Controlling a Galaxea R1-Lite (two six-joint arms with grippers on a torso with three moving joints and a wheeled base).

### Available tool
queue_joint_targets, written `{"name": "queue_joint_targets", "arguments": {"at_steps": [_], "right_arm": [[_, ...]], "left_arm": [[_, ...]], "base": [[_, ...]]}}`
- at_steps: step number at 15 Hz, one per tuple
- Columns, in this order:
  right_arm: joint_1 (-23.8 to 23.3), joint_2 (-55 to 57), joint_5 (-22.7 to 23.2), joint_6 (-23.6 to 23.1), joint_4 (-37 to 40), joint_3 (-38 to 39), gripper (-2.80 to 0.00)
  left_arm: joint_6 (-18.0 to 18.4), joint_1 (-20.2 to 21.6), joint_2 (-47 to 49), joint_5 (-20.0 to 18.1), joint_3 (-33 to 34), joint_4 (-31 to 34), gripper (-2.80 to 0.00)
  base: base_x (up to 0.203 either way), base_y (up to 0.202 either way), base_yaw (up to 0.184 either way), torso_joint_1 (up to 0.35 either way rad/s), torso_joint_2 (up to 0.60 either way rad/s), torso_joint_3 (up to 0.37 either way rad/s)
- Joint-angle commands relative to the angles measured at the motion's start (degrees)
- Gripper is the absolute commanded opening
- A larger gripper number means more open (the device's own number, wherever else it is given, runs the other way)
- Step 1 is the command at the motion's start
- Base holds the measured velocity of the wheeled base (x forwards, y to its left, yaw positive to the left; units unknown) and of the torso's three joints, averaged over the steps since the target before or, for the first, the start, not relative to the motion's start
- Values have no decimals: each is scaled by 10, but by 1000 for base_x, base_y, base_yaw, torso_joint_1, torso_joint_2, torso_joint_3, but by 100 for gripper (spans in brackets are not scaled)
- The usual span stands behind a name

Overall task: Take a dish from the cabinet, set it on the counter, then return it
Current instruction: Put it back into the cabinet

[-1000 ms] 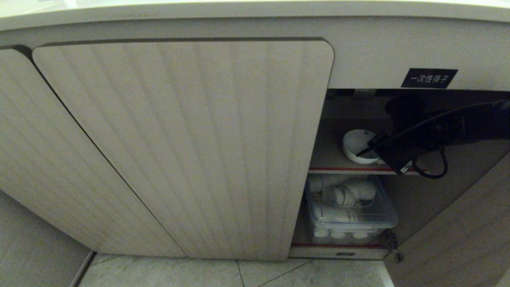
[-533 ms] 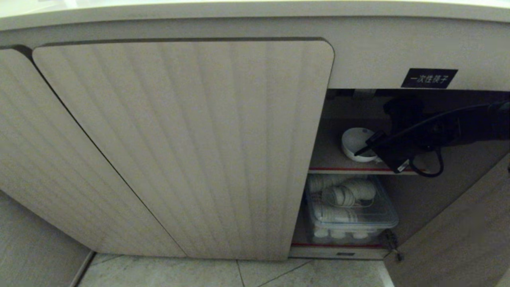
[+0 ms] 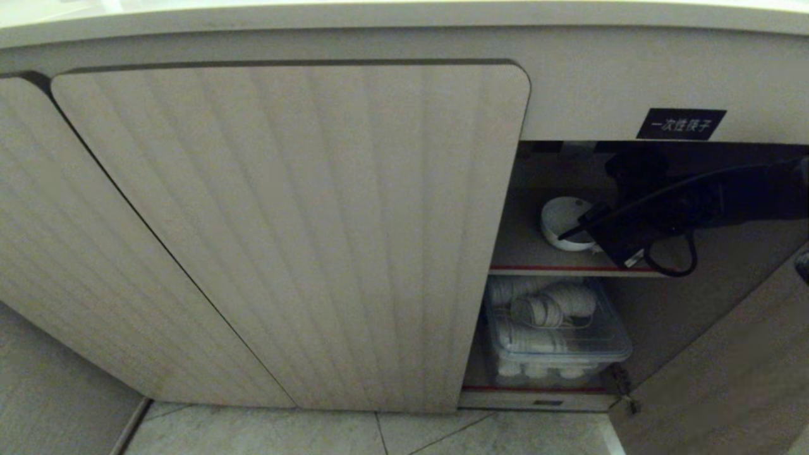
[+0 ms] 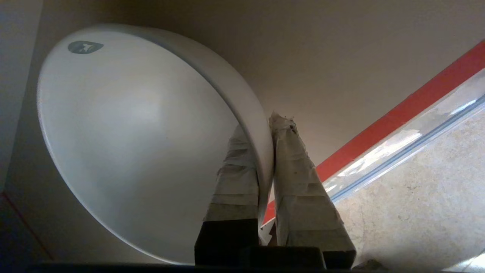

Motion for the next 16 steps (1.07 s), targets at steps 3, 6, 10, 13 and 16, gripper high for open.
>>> {"name": "queue_joint_targets", "arguments": {"at_steps": [3, 6, 10, 13, 16], "right_arm": [[1, 4, -4, 4, 0, 0, -280], [1, 8, -6, 4, 0, 0, -280], [1, 11, -8, 4, -1, -3, -280], [1, 12, -8, 4, -1, -3, -280], [1, 14, -8, 4, -2, -4, -280]], "left_arm": [[0, 1, 0, 0, 0, 0, -280], [0, 0, 0, 0, 0, 0, -280], [0, 1, 0, 0, 0, 0, -280], [0, 0, 0, 0, 0, 0, -280], [0, 0, 0, 0, 0, 0, -280]], "base": [[0, 0, 0, 0, 0, 0], [0, 0, 0, 0, 0, 0], [0, 0, 0, 0, 0, 0], [0, 0, 0, 0, 0, 0], [0, 0, 0, 0, 0, 0]]}}
